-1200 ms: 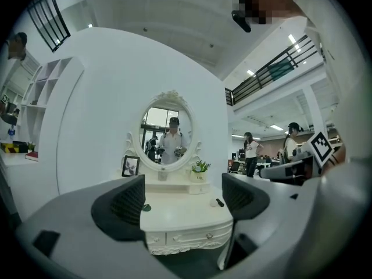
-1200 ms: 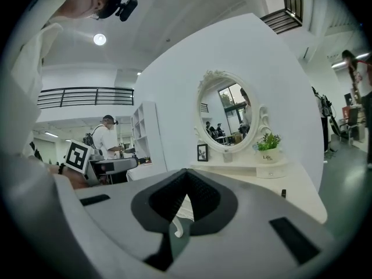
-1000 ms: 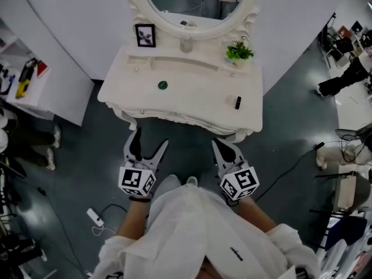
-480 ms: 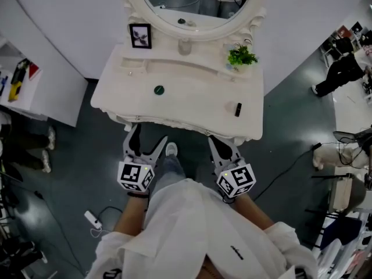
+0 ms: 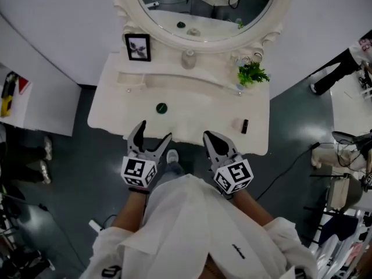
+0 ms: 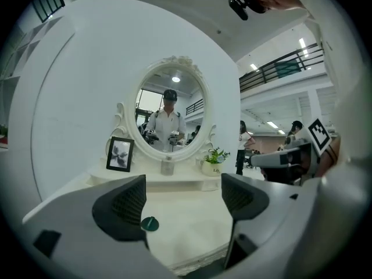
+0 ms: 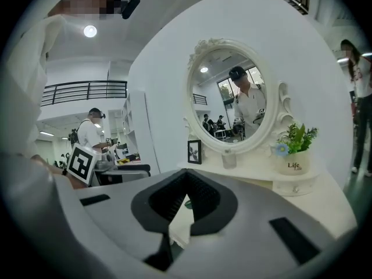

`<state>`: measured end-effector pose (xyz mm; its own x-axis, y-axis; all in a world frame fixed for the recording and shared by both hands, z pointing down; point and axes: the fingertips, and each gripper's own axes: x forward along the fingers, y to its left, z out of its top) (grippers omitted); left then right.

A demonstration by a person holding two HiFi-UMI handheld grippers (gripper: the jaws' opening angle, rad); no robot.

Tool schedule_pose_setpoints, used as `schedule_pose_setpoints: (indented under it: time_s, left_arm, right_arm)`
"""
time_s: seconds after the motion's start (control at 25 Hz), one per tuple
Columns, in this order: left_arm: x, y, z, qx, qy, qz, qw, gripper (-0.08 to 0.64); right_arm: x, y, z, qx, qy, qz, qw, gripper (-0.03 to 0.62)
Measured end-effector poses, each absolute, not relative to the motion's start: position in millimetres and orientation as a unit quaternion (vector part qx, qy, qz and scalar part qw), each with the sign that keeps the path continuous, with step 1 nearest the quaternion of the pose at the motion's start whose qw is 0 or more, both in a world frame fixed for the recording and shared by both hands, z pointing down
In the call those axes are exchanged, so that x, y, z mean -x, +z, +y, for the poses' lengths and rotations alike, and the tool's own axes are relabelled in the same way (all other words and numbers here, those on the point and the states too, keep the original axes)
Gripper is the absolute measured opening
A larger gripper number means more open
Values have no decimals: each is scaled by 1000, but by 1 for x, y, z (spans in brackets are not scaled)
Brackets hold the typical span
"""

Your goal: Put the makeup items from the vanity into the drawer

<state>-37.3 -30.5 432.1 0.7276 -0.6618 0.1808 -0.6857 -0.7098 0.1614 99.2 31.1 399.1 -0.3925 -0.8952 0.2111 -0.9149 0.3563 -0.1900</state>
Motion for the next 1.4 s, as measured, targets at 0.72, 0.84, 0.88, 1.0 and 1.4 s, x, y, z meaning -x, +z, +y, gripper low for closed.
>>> schedule_pose_setpoints:
  time_s: [0.72, 0.84, 0.88, 1.0, 1.4]
  left_arm:
    - [16, 500, -143, -926, 122, -319, 160, 391]
    - [12, 519, -149, -917, 157, -322, 173, 391]
    - [11, 526, -150, -914, 168, -325, 178, 391]
    - [7, 542, -157, -906, 194, -329, 183, 391]
    - [-20, 581, -168, -888, 250, -326, 205, 391]
  right_arm:
    - [-75, 444, -83, -554, 185, -808, 78, 18]
    - [-74, 459, -93, -545, 196, -810, 91, 18]
    - [-74, 464, -97, -542, 198, -811, 94, 18]
    - [-74, 478, -108, -534, 203, -814, 100, 18]
    - [-77, 531, -132, -503, 235, -820, 136, 18]
